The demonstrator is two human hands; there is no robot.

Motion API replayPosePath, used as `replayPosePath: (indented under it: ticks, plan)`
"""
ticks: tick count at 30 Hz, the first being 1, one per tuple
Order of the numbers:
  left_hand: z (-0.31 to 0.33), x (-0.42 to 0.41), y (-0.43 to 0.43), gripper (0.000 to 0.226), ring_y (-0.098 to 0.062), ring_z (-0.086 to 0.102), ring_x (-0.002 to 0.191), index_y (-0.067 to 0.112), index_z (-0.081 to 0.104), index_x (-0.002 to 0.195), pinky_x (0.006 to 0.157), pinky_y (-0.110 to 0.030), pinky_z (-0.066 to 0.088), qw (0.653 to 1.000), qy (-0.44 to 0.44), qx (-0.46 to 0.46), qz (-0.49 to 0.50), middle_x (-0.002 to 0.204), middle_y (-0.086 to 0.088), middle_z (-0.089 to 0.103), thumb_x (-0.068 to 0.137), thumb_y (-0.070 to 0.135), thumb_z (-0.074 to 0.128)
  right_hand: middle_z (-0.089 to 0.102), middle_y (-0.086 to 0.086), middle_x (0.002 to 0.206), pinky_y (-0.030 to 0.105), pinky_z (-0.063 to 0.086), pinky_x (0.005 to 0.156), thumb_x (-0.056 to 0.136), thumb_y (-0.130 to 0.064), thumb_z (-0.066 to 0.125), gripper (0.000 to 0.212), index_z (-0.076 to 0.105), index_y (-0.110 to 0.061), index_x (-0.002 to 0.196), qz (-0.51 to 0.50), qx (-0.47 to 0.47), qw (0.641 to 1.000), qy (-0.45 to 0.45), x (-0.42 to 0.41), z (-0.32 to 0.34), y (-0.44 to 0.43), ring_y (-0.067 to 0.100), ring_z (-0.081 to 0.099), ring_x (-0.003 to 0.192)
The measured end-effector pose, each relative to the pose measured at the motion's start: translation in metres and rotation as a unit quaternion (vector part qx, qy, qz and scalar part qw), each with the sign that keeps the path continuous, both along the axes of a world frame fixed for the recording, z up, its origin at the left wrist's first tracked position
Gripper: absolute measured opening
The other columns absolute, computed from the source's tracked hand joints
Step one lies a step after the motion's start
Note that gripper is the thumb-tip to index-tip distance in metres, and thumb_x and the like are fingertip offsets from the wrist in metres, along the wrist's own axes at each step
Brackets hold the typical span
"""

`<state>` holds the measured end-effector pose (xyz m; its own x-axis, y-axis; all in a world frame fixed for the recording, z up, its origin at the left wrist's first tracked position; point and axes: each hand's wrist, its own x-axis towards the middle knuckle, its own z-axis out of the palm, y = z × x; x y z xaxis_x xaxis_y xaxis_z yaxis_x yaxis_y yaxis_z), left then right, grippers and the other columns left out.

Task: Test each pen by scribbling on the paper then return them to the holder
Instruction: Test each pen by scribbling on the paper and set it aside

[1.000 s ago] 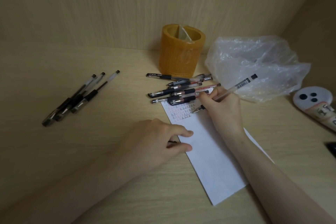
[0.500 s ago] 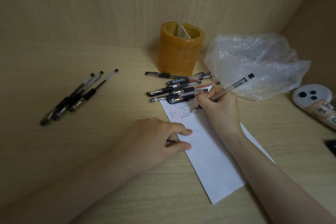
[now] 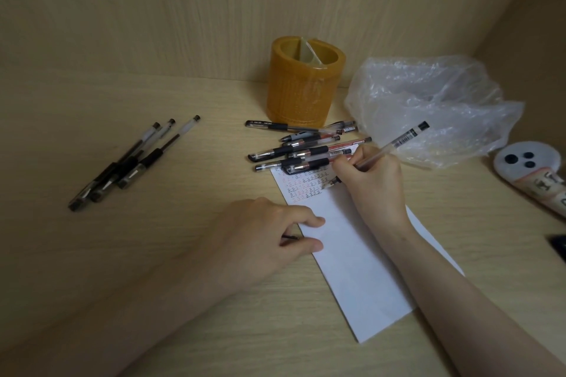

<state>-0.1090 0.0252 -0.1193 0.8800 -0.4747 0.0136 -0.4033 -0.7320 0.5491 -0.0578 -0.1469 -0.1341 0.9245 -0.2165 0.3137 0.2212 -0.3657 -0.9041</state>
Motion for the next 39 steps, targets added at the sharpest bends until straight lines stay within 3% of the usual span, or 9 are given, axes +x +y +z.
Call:
replayPosePath:
  ticks: [4, 13, 22, 27, 32, 37, 39]
  plan:
    - [0.0018, -0.0006, -0.0005, 0.036, 0.015, 0.046, 0.057, 0.048, 0.057, 0.113, 0.052, -0.010, 0.030, 1.000, 0.007, 0.006, -0.007, 0.054, 0.046, 0.043, 0.079, 0.058, 0.054, 0.038, -0.013, 0.039, 0.011, 0.028, 0.045, 0.081, 0.001, 0.061, 0.041, 0.042, -0.016, 0.048, 0.004, 0.018, 1.000, 0.006, 0.0009, -0.0005, -0.0014, 0.003, 0.035, 0.042]
    - [0.0004, 0.0000, 0.0002, 0.037, 0.009, 0.048, 0.056, 0.048, 0.057, 0.114, 0.051, -0.011, 0.029, 1.000, -0.002, -0.011, -0.002, 0.048, 0.023, 0.050, 0.078, 0.059, 0.055, 0.036, -0.013, 0.038, 0.010, 0.027, 0.045, 0.078, 0.003, 0.060, 0.042, 0.040, -0.015, 0.046, 0.008, -0.002, 1.000, -0.001, 0.0009, -0.0008, -0.0005, 0.002, 0.033, 0.041]
    - [0.0014, -0.0002, -0.0006, 0.036, 0.020, 0.045, 0.057, 0.047, 0.056, 0.115, 0.056, -0.005, 0.032, 1.000, 0.002, 0.003, -0.016, 0.053, 0.049, 0.040, 0.080, 0.057, 0.054, 0.035, -0.012, 0.041, 0.013, 0.027, 0.044, 0.078, 0.001, 0.060, 0.039, 0.041, -0.014, 0.048, 0.003, 0.010, 1.000, 0.008, 0.0006, -0.0003, -0.0014, 0.003, 0.030, 0.043]
    - [0.0002, 0.0008, 0.0000, 0.037, 0.014, 0.047, 0.055, 0.047, 0.057, 0.114, 0.052, -0.008, 0.031, 1.000, 0.003, -0.013, -0.009, 0.049, 0.036, 0.047, 0.079, 0.058, 0.055, 0.036, -0.011, 0.040, 0.012, 0.027, 0.045, 0.079, 0.002, 0.060, 0.041, 0.039, -0.015, 0.048, 0.004, -0.005, 1.000, -0.003, -0.0001, -0.0001, -0.0004, 0.003, 0.032, 0.043]
    - [-0.0011, 0.0008, 0.0004, 0.037, 0.013, 0.048, 0.058, 0.048, 0.057, 0.113, 0.055, -0.008, 0.032, 1.000, 0.003, -0.012, -0.008, 0.051, 0.035, 0.049, 0.078, 0.059, 0.055, 0.037, -0.013, 0.040, 0.012, 0.028, 0.045, 0.079, 0.002, 0.060, 0.043, 0.040, -0.017, 0.047, 0.004, 0.011, 1.000, 0.003, 0.0005, -0.0006, -0.0015, 0.002, 0.033, 0.043]
    - [-0.0025, 0.0012, 0.0009, 0.037, 0.008, 0.049, 0.057, 0.049, 0.057, 0.114, 0.051, -0.010, 0.031, 1.000, -0.005, -0.016, -0.002, 0.047, 0.020, 0.047, 0.078, 0.059, 0.054, 0.036, -0.012, 0.041, 0.011, 0.028, 0.045, 0.079, 0.001, 0.060, 0.036, 0.042, -0.011, 0.051, 0.010, -0.002, 1.000, 0.011, 0.0005, -0.0011, -0.0006, 0.002, 0.032, 0.044]
    - [-0.0031, 0.0014, 0.0010, 0.037, 0.010, 0.049, 0.057, 0.048, 0.057, 0.113, 0.052, -0.009, 0.031, 1.000, -0.005, -0.019, -0.004, 0.047, 0.021, 0.047, 0.078, 0.059, 0.055, 0.035, -0.011, 0.043, 0.011, 0.028, 0.045, 0.078, 0.001, 0.060, 0.032, 0.043, -0.005, 0.052, 0.008, -0.008, 1.000, 0.009, 0.0000, -0.0010, -0.0002, 0.003, 0.031, 0.045]
